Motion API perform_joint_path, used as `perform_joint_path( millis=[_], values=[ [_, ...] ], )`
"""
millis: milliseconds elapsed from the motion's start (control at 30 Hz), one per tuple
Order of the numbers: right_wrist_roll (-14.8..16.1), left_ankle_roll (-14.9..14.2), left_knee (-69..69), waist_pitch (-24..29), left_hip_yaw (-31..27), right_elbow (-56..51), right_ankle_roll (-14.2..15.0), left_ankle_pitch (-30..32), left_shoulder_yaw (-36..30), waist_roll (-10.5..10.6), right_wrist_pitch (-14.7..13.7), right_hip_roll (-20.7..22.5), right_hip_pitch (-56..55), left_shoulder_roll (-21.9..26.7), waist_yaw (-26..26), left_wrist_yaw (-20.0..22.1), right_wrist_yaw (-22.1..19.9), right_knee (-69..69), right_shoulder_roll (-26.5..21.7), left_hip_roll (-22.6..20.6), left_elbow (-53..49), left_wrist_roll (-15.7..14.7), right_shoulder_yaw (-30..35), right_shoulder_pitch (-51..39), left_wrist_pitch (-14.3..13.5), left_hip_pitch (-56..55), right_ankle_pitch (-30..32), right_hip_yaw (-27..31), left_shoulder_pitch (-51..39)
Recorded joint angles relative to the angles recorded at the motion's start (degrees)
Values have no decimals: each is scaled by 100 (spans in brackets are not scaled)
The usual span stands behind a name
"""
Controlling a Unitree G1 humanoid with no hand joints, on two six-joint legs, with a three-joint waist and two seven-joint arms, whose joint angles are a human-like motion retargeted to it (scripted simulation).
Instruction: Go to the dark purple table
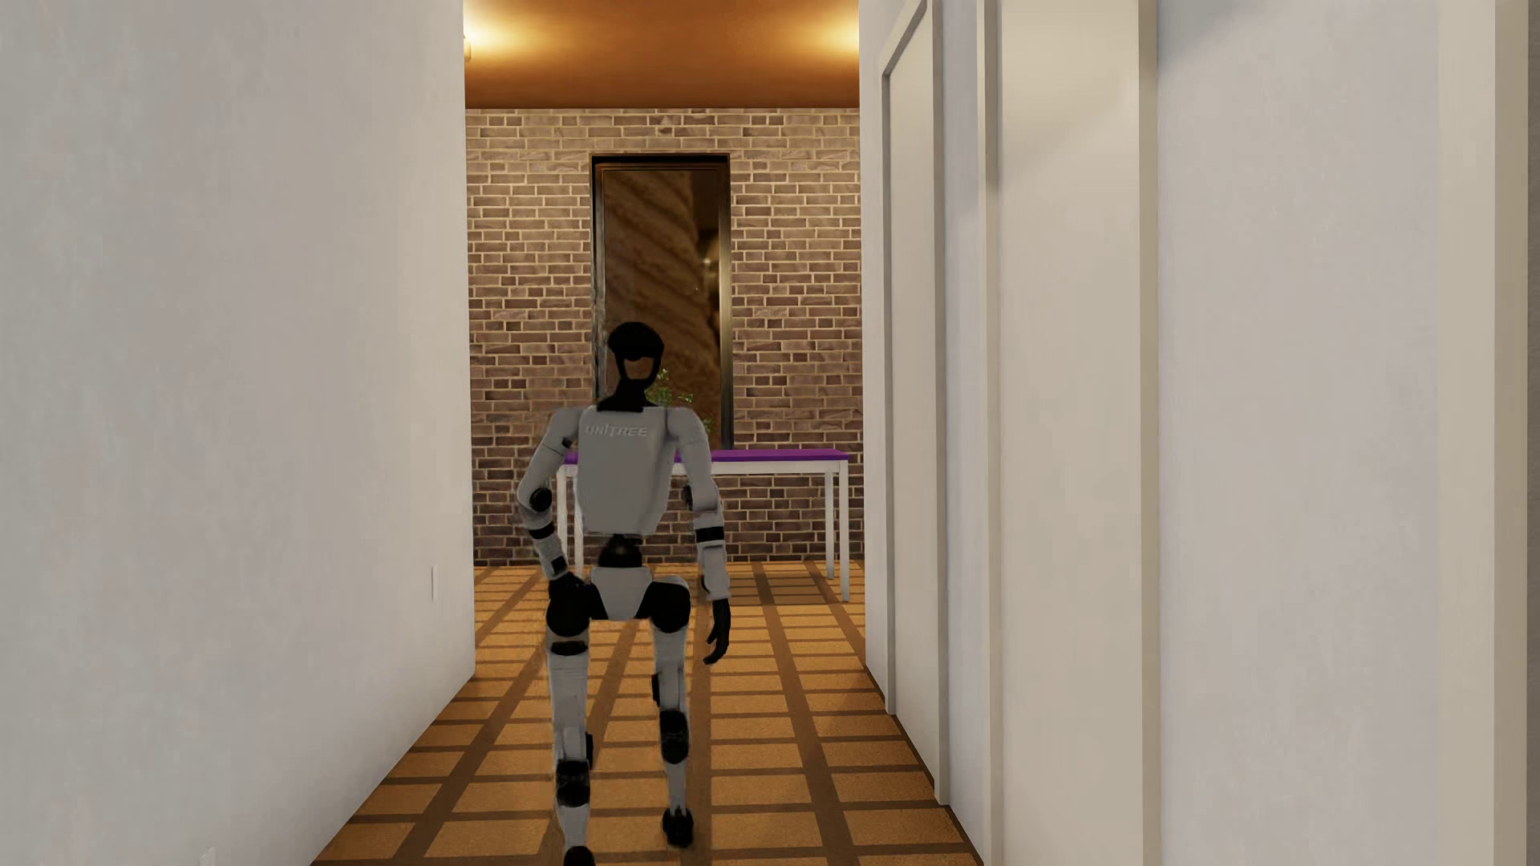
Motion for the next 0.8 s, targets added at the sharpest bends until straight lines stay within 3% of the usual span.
perform_joint_path(
  millis=[33, 67, 133, 167, 233, 267, 300, 333, 367, 400, 433, 467, 500, 533, 567, 600, 633, 700, 800],
  values=[
    [0, 0, 1053, 142, 0, 85, 0, 906, -245, 18, 0, 164, 279, -42, 207, 0, 0, 531, 82, 114, 245, 0, 41, -159, 0, -332, -249, 0, 127],
    [0, 0, 2267, 308, 0, -9, 0, 1426, -446, -72, 0, 392, 816, -7, 554, 0, 0, 659, 217, 126, 340, 0, -55, -315, 0, -783, -564, 0, 292],
    [0, 0, 3927, 300, 0, -533, 0, 880, -725, -225, 0, 635, 1977, -126, 1472, 0, 0, 168, 386, 6, 674, 0, -117, -587, 0, -2063, -752, 0, 687],
    [0, 0, 4064, 250, 0, -1015, 0, 720, -738, -328, 0, 654, 2634, -216, 1885, 0, 0, -265, 426, -138, 859, 0, -312, -654, 0, -2750, -700, 0, 985],
    [0, 0, 2707, 220, 0, -2013, 0, 1156, -691, -469, 0, 592, 4091, -295, 2712, 0, 0, -1276, 419, -353, 1114, 0, -644, -827, 0, -3826, -494, 0, 1575],
    [0, 0, 1564, 221, 0, -2414, 0, 1472, -1071, -499, 0, 516, 4695, -187, 3086, 0, 0, -1654, 352, -415, 1167, 0, -754, -1035, 0, -4211, -440, 0, 1744],
    [0, 0, 471, 219, 0, -2778, 0, 1342, -1203, -523, 0, 425, 5229, -129, 3404, 0, 0, -1936, 278, -433, 1181, 0, -961, -1269, 0, -4538, -507, 0, 1936],
    [0, 0, -457, 186, 0, -3084, 0, 472, -1270, -546, 0, 350, 5715, -68, 3697, 0, 0, -2163, 180, -417, 1192, 0, -1112, -1516, 0, -4780, -675, 0, 2116],
    [0, 0, -927, 141, 0, -3301, 0, -850, -1338, -583, 0, 255, 6120, 3, 3944, 0, 0, -2259, 91, -375, 1189, 0, -1220, -1763, 0, -5039, -848, 0, 2271],
    [0, 0, -894, 130, 0, -3434, 0, -1714, -1402, -628, 0, 93, 6442, 56, 4231, 0, 0, -2251, 24, -282, 1237, 0, -1387, -1939, 0, -5294, -885, 0, 2383],
    [0, 0, -804, 141, 0, -3453, 0, -1507, -1398, -652, 0, -128, 6670, 48, 4560, 0, 0, -2127, -6, -194, 1391, 0, -1613, -2005, 0, -5489, -639, 0, 2453],
    [0, 0, -606, 137, 0, -3354, 0, -403, -1373, -678, 0, -349, 6775, 5, 4768, 0, 0, -1827, -10, -190, 1546, 0, -1663, -1980, 0, -5665, 14, 0, 2503],
    [0, 0, -145, 63, 0, -3157, 0, 917, -1329, -773, 0, -533, 6677, -63, 4746, 0, 0, -1294, 52, -318, 1705, 0, -1647, -1864, 0, -5811, 1050, 0, 2535],
    [0, 0, 328, 20, 0, -2848, 0, 1597, -1368, -943, 0, -704, 6353, -112, 4489, 0, 0, -424, 173, -599, 1850, 0, -1549, -1726, 0, -5816, 2108, 0, 2480],
    [0, 0, 654, 68, 0, -2479, 0, 1509, -1422, -989, 0, -686, 5929, -141, 4129, 0, 0, 601, 284, -838, 1896, 0, -1394, -1560, 0, -5514, 2560, 0, 2317],
    [0, 0, 579, 109, 0, -2121, 0, 1214, -1332, -1010, 0, -648, 5283, -171, 3760, 0, 0, 1678, 380, -1059, 1786, 0, -1128, -1415, 0, -4996, 2174, 0, 2115],
    [0, 0, 307, 175, 0, -1742, 0, 888, -1137, -957, 0, -530, 4725, -186, 3363, 0, 0, 2411, 444, -1218, 1587, 0, -778, -1231, 0, -4297, 1330, 0, 1885],
    [0, 0, -407, 216, 0, -992, 0, 97, -607, -727, 0, -200, 3569, -184, 2548, 0, 0, 2635, 509, -1263, 1000, 0, -182, -751, 0, -2851, 156, 0, 1381],
    [0, 0, -1213, 154, 0, -278, 0, -1250, 507, -462, 0, -118, 2272, -121, 1490, 0, 0, 342, 457, -880, -145, 0, 148, 53, 0, -1165, 159, 0, 642]
  ],
)
